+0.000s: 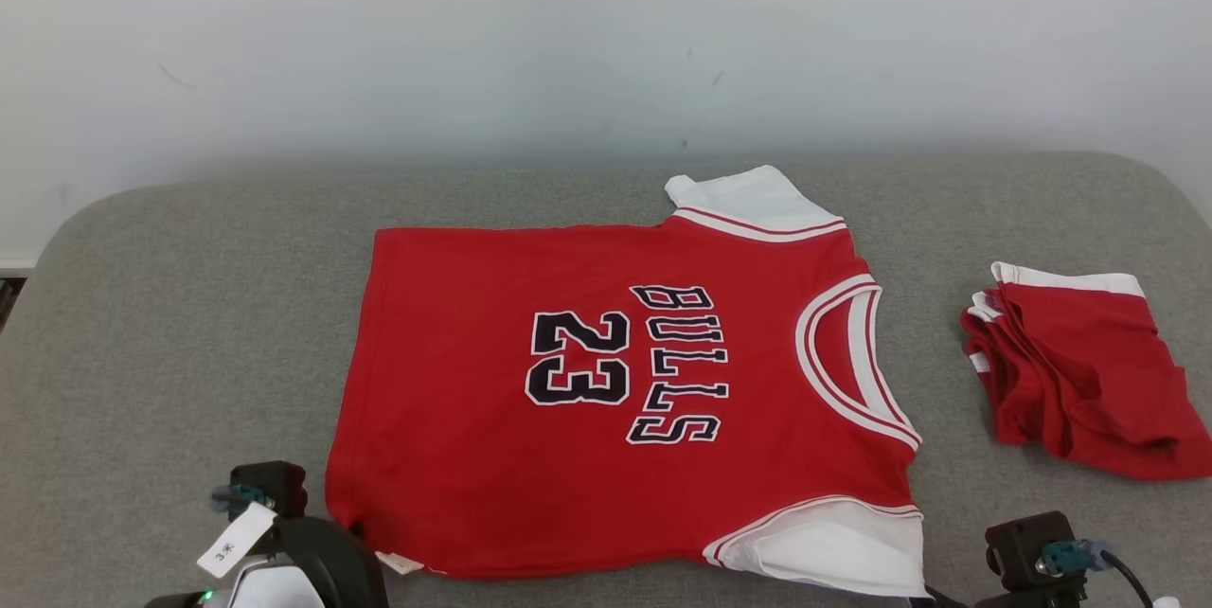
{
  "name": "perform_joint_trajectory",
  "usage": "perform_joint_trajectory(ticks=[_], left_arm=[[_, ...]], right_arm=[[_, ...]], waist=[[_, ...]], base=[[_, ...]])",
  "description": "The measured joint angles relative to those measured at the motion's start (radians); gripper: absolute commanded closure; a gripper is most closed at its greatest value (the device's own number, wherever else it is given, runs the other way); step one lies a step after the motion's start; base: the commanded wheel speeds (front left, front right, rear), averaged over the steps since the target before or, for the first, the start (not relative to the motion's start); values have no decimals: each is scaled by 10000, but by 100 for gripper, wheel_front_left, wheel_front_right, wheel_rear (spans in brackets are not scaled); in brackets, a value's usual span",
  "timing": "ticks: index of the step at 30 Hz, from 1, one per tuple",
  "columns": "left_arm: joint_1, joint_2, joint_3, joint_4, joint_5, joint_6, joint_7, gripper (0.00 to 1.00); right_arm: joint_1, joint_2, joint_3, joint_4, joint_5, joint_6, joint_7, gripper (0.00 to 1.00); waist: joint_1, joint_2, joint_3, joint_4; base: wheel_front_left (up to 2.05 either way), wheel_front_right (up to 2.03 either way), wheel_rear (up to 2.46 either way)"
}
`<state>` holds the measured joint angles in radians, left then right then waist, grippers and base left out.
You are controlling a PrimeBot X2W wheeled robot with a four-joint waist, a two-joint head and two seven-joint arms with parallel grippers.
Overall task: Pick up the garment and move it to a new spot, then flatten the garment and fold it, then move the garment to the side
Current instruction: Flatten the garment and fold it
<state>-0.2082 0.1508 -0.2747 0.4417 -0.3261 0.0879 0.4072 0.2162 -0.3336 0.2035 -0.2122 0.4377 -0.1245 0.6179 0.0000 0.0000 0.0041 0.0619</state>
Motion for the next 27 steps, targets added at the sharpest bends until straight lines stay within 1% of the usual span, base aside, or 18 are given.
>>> perform_joint_trajectory(ticks=[3, 6, 12, 14, 15, 20, 24, 27], left_arm=[[-20, 29, 59, -84, 2, 12, -42, 100], [-122, 61, 77, -144, 15, 13, -81, 100], [-1069, 54, 173, -182, 102, 88, -207, 100], [-1202, 35, 217, -178, 104, 90, -211, 100], [-1317, 2, 253, -167, 107, 104, -211, 100], [-1671, -36, 349, -23, 161, 171, -224, 100], [-1761, -48, 420, 134, 161, 173, -307, 100], [-1756, -104, 378, 209, 159, 171, -291, 100]], right_arm=[[-213, -6, 40, -105, -104, 0, 79, 100], [-798, -119, 38, -150, -178, 15, 88, 100], [-2130, -318, -8, 184, -194, 276, 261, 100], [-2268, -347, -6, 259, -192, 301, 278, 100], [-2392, -382, -2, 341, -192, 380, 334, 100], [-3000, -399, 13, 692, -192, 541, 347, 100], [-3474, -389, 59, 1009, -192, 633, 332, 100], [-3438, -372, 61, 1110, -186, 648, 330, 100]], waist=[[0, 0, 29, -32], [0, 0, 135, -84], [1, 1, 489, -179], [1, 0, 557, -187], [1, 0, 625, -190], [2, 0, 938, -165], [2, 1, 1054, -102], [2, 1, 1050, -37]], base=[[0, 0, 0], [0, 0, 0], [0, 0, 0], [0, 0, 0], [0, 0, 0], [0, 0, 0], [0, 0, 0], [0, 0, 0]])
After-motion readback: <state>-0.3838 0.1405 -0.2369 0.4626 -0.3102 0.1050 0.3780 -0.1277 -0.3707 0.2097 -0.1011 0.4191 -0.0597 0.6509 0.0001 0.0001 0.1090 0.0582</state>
